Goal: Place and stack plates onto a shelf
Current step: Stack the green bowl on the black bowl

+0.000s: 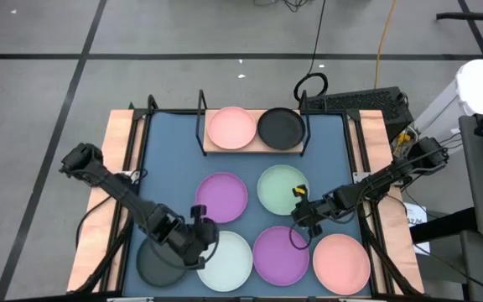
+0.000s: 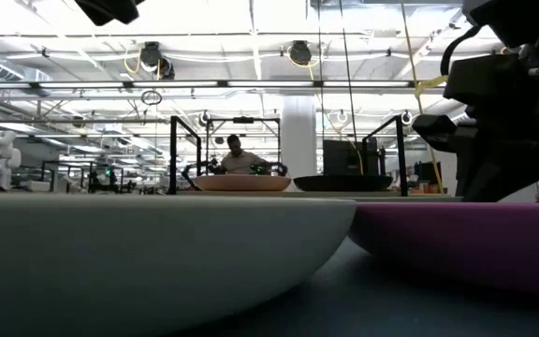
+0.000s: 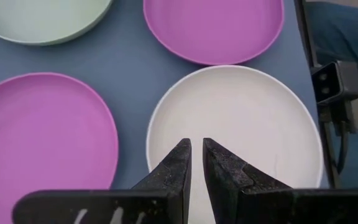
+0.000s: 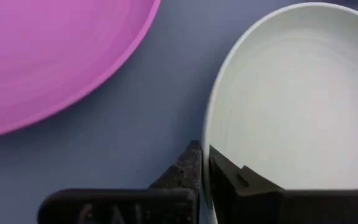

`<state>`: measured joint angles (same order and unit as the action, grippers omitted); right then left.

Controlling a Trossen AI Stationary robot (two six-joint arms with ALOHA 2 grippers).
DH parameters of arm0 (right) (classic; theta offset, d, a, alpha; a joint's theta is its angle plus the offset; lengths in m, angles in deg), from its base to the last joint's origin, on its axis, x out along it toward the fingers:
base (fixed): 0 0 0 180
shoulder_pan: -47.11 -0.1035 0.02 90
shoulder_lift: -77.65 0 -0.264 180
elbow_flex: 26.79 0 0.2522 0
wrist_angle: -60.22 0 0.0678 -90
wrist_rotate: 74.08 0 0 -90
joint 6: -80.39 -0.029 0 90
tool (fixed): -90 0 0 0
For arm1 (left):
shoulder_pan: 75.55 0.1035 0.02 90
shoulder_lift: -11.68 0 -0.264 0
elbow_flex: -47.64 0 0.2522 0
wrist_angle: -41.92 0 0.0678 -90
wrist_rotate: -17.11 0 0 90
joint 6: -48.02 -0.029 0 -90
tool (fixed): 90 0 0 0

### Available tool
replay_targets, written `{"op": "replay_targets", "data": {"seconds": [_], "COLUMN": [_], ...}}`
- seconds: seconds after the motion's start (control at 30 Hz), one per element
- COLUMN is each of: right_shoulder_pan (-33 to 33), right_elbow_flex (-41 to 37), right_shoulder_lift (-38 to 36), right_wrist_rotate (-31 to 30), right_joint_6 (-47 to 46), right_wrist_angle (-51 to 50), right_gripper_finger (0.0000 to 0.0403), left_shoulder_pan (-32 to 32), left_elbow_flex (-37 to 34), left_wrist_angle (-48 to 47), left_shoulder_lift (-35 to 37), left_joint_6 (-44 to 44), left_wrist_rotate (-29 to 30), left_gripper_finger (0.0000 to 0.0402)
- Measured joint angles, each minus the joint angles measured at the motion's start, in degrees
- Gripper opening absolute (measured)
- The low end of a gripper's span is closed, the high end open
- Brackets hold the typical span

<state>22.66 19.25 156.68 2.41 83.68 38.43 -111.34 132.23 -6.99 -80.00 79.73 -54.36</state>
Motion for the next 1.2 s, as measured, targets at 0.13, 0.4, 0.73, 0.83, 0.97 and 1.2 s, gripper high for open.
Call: {"op": "replay_targets", "data": {"seconds": [0.13,0.4,0.73,0.83,0.97,1.2], "right_shoulder_pan": [-0.1,-1.2,-1.2,-1.2,-1.0,2.3], "right_elbow_flex": [0.6,4.1,11.3,14.8,20.3,29.3], "right_shoulder_lift": [0.1,0.1,0.1,0.1,0.1,0.1], "right_wrist_rotate": [0.2,0.8,0.2,-1.6,-6.3,-7.7], "right_joint_6": [-1.3,-1.3,2.0,3.9,7.6,13.6], "right_wrist_angle": [-0.1,-0.4,-5.7,-9.2,-15.0,-22.0], "right_gripper_finger": [0.0001,0.0001,0.0001,0.0000,0.0000,0.0000], "left_shoulder_pan": [-1.9,-5.0,-6.0,-6.4,-7.1,-9.6], "left_elbow_flex": [-0.2,-4.9,-9.2,-9.7,-9.9,-9.9], "left_wrist_angle": [-0.3,-0.6,-0.6,-0.7,-0.6,-0.6], "left_shoulder_lift": [0.0,0.0,0.0,0.0,0.0,0.0], "left_joint_6": [2.2,9.6,15.7,16.7,17.4,18.7], "left_wrist_rotate": [1.6,2.6,2.7,2.7,2.7,5.2], "left_gripper_finger": [0.0046,0.0046,0.0046,0.0046,0.0046,0.0046]}}
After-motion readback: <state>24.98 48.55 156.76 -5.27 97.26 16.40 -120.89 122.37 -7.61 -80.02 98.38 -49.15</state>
